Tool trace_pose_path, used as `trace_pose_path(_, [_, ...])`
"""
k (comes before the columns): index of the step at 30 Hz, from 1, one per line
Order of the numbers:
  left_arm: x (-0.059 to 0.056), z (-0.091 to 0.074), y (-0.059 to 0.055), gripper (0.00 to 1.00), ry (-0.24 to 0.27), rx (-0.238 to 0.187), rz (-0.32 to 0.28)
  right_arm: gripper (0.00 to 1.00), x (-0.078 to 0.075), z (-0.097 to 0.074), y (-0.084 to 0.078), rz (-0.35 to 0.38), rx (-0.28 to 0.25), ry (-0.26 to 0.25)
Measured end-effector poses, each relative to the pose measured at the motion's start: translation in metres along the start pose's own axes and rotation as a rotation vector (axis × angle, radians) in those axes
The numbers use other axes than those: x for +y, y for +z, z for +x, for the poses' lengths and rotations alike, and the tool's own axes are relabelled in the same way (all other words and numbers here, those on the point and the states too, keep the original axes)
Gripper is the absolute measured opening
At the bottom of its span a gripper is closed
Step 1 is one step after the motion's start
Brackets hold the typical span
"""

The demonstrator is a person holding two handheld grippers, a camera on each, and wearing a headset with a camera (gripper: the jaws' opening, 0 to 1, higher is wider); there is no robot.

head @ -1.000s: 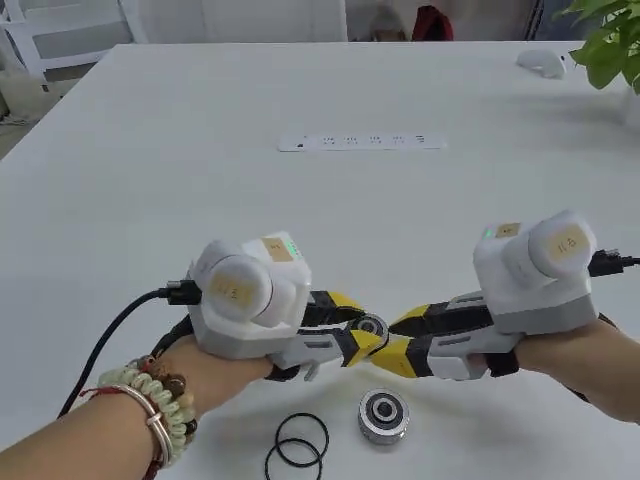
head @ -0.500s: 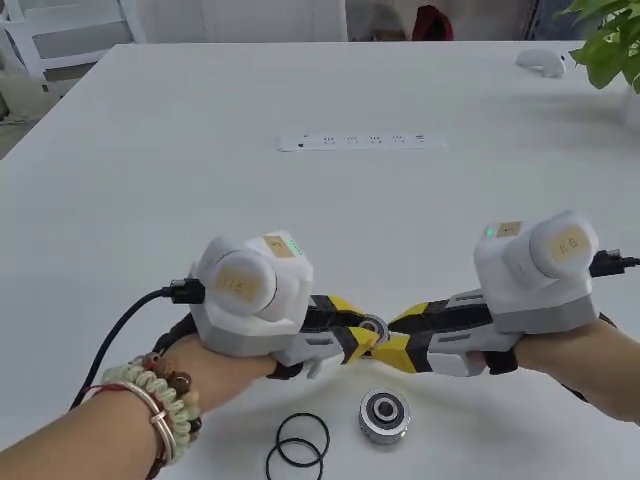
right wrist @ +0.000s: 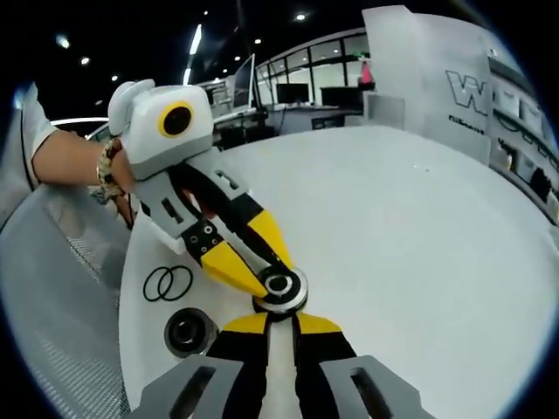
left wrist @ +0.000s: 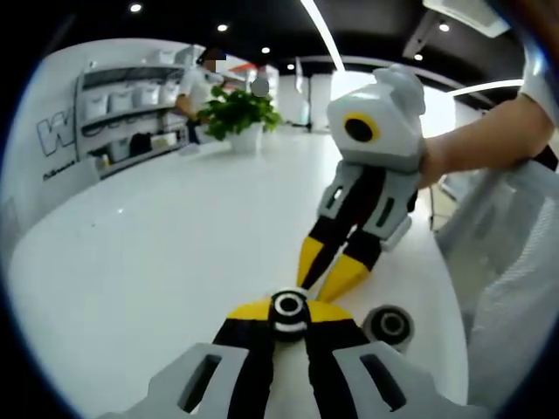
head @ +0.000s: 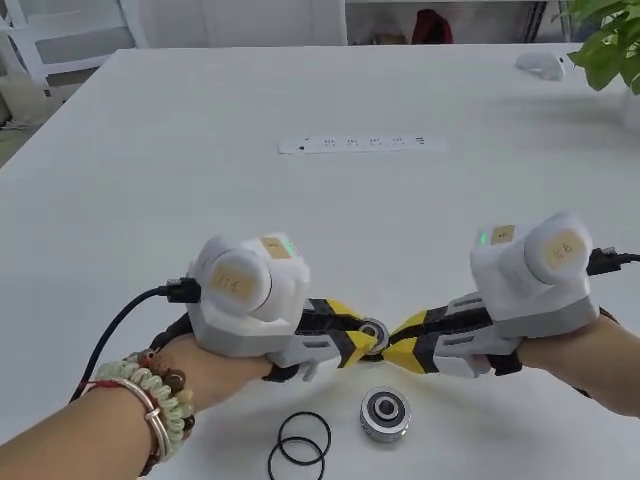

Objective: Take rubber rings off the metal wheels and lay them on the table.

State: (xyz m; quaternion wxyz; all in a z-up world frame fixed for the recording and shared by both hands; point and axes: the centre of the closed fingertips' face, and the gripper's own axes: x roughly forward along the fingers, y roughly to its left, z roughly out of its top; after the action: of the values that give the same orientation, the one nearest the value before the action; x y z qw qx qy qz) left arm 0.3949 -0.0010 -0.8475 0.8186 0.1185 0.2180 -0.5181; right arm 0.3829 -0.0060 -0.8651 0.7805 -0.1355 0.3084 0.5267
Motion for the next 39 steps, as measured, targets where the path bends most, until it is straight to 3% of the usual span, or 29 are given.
trace_pose_path(5, [0.0,-0.001,-0.001,0.14,0.001,0.005,0.003,0.0,-0.002,-0.001,-0.001,-0.019,0.021,-0.017])
trace_pose_path(12, [-0.004,-0.002,-0.001,0.14,-0.006,0.026,0.032,0.0,-0.008,-0.003,-0.002,0.065,0.041,-0.044])
trace_pose_path(14, [-0.005,-0.003,-0.002,0.14,-0.009,0.024,0.027,0.0,-0.009,-0.003,-0.002,0.106,0.036,-0.045])
trace_pose_path(18, [-0.006,-0.003,-0.002,0.14,-0.018,0.025,0.03,0.0,-0.009,-0.006,-0.003,0.276,0.0,-0.012])
trace_pose_path(21, [-0.008,-0.003,-0.002,0.13,-0.03,0.024,0.035,0.0,-0.01,-0.01,0.002,0.422,-0.06,0.018])
trace_pose_path(25, [-0.01,-0.003,-0.002,0.13,-0.036,0.022,0.039,0.0,-0.007,-0.013,0.004,0.518,-0.108,0.062])
trace_pose_path(30, [-0.01,-0.003,-0.002,0.13,-0.032,0.02,0.038,0.0,-0.001,-0.013,0.009,0.51,-0.109,0.079])
trace_pose_path(33, [-0.01,-0.003,-0.002,0.13,-0.029,0.023,0.04,0.0,0.0,-0.013,0.009,0.475,-0.091,0.062])
trace_pose_path(39, [-0.01,-0.003,-0.002,0.14,-0.024,0.02,0.036,0.0,0.001,-0.015,0.011,0.489,-0.098,0.069])
